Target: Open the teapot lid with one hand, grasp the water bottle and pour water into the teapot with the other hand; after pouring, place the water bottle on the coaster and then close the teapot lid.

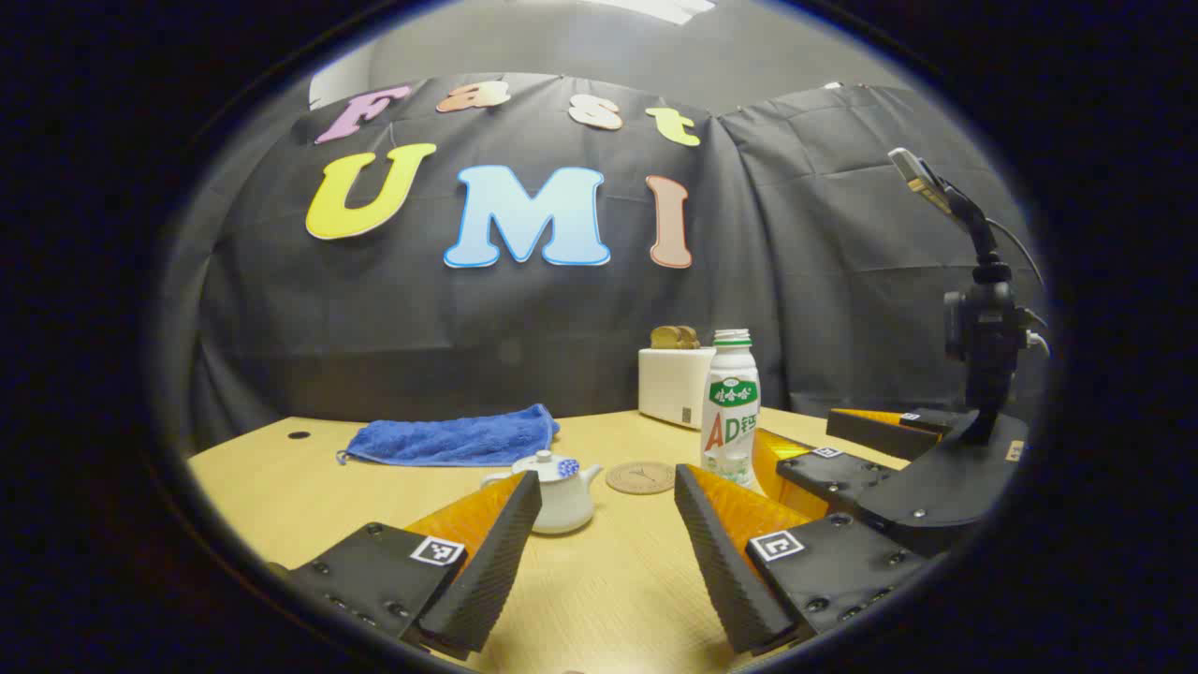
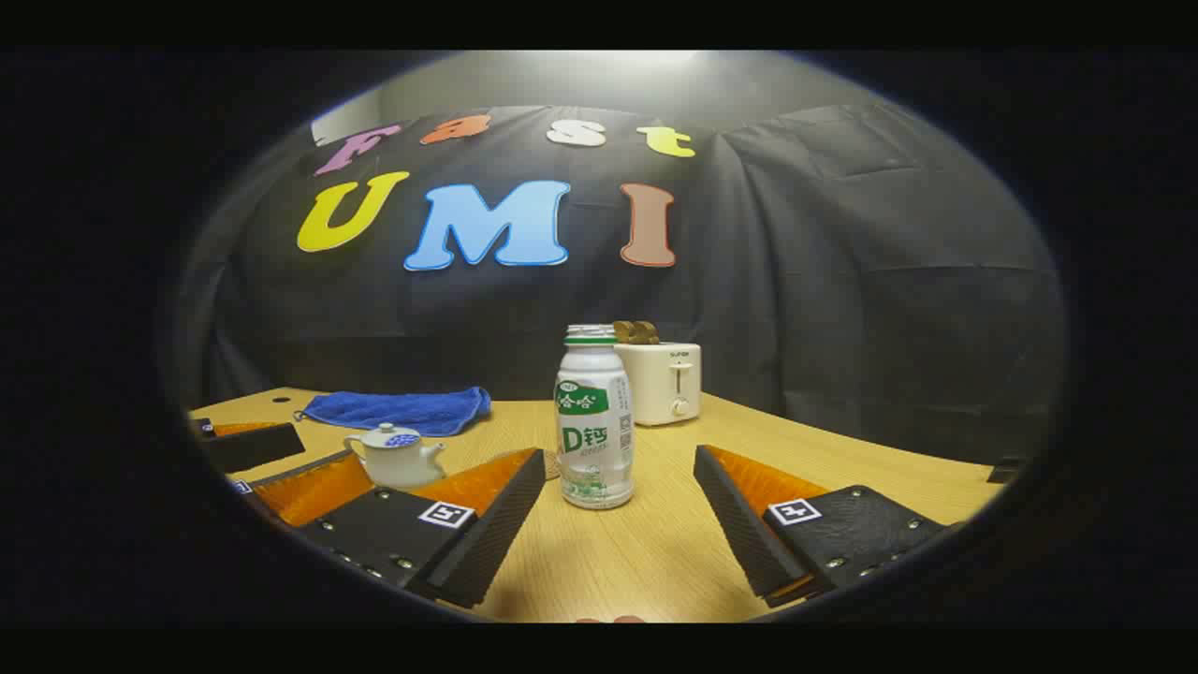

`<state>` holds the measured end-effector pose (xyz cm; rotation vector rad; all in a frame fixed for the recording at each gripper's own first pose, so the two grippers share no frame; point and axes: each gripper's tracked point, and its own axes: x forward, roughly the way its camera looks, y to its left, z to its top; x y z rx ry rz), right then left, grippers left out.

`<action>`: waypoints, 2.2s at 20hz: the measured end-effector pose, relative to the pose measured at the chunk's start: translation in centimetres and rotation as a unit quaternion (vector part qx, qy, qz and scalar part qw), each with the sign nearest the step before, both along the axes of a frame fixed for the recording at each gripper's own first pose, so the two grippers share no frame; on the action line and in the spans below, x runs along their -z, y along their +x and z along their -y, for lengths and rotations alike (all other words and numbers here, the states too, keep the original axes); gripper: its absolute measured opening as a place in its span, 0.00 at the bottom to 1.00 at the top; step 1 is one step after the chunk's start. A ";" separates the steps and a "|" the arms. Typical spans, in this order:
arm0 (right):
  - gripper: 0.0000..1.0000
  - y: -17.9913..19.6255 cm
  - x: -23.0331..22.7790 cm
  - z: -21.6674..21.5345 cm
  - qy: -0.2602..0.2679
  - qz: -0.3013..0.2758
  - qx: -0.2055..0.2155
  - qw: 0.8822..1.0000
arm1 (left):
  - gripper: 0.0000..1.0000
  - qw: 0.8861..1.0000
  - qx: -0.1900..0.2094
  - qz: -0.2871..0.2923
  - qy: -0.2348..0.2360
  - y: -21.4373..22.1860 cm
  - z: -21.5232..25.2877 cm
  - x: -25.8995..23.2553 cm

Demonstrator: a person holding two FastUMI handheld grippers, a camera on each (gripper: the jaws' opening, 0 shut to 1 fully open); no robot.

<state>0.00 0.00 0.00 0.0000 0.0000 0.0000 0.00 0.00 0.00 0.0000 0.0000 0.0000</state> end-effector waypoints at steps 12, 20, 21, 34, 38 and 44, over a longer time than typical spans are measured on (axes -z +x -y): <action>0.98 0.5 -2.5 -2.2 0.008 0.004 -0.100 0.995 | 0.97 0.997 -0.070 -0.002 0.019 1.5 -1.9 -2.2; 0.98 1.4 -6.6 -1.5 -0.015 0.032 -0.112 0.993 | 0.94 0.995 -0.099 -0.010 -0.002 6.3 -4.5 -4.0; 0.98 1.5 -6.8 -1.4 -0.016 0.033 -0.113 0.993 | 0.92 0.995 -0.103 -0.013 -0.001 7.2 -5.0 -4.1; 0.98 2.6 -4.2 -0.7 0.004 -0.005 -0.117 0.993 | 0.72 0.991 -0.110 -0.079 0.016 13.9 -5.9 1.7; 0.98 2.9 -3.6 0.0 0.013 -0.013 -0.111 0.994 | 0.60 0.990 -0.113 -0.084 0.027 14.2 -5.9 2.1; 0.98 2.9 -3.0 0.9 0.020 -0.020 -0.104 0.994 | 0.27 0.988 -0.117 -0.083 0.054 14.7 -5.9 2.0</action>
